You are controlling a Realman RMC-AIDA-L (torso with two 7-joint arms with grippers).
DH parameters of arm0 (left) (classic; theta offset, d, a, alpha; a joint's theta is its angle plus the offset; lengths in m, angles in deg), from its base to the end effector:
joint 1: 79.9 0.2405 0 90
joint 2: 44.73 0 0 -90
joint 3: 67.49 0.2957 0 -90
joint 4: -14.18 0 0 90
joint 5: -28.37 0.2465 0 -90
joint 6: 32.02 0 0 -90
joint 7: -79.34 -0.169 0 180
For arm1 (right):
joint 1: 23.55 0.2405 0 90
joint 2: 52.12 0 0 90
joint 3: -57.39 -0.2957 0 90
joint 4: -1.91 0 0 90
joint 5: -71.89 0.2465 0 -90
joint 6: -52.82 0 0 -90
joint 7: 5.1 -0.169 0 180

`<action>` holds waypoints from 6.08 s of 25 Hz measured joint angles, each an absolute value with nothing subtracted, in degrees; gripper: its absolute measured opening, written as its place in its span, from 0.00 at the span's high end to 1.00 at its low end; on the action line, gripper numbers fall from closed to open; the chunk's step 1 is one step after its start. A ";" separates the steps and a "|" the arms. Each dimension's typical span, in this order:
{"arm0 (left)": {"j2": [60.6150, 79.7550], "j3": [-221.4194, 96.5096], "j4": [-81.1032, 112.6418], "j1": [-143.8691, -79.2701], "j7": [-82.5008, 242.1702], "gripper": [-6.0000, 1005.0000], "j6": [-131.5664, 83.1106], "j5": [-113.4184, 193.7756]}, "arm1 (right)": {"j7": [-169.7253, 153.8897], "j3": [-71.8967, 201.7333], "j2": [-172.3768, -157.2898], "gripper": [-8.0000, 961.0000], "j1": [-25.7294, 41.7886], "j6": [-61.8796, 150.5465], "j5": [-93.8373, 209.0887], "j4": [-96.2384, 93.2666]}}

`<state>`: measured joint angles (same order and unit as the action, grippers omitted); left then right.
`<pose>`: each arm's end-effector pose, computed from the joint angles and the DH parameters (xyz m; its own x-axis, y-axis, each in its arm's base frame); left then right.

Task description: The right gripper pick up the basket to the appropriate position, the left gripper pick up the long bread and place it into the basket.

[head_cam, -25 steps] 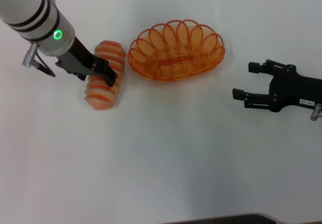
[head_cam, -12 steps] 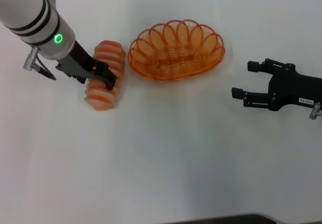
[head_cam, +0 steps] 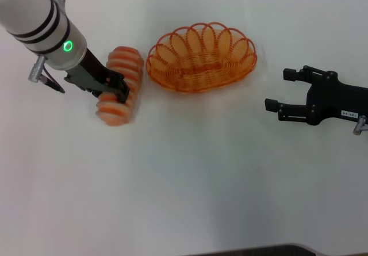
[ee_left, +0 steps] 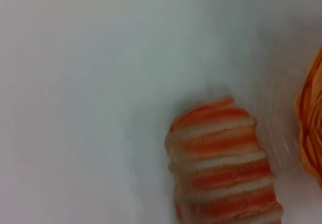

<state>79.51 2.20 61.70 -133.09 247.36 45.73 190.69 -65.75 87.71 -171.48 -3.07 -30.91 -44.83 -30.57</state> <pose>-0.2040 0.4612 -0.1081 0.4140 0.9040 -0.1066 0.7371 -0.4017 -0.5435 0.3942 0.3278 -0.0409 0.8187 -0.3014 -0.4887 -0.5052 -0.7826 -0.3637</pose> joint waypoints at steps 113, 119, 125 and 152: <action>79.84 27.51 78.06 -139.54 219.30 0.44 45.21 183.18 | -65.90 88.42 -171.36 0.05 -1.56 -29.62 -44.82 -31.14; 79.72 26.77 81.54 -136.94 218.64 0.13 44.38 182.36 | -65.92 88.40 -171.32 0.05 -1.58 -29.45 -44.82 -31.14; 79.76 21.55 90.48 -126.85 212.92 0.13 41.46 175.55 | -66.58 87.94 -171.20 0.05 -1.58 -29.68 -44.53 -31.14; 79.15 -17.00 74.18 -102.60 170.70 0.13 61.98 151.24 | -70.67 87.22 -170.27 0.05 -1.34 -31.91 -44.46 -30.95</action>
<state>79.15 -17.00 74.18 -102.60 170.70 61.98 151.24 -70.67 87.22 -170.27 -1.34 -31.91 -44.46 -30.95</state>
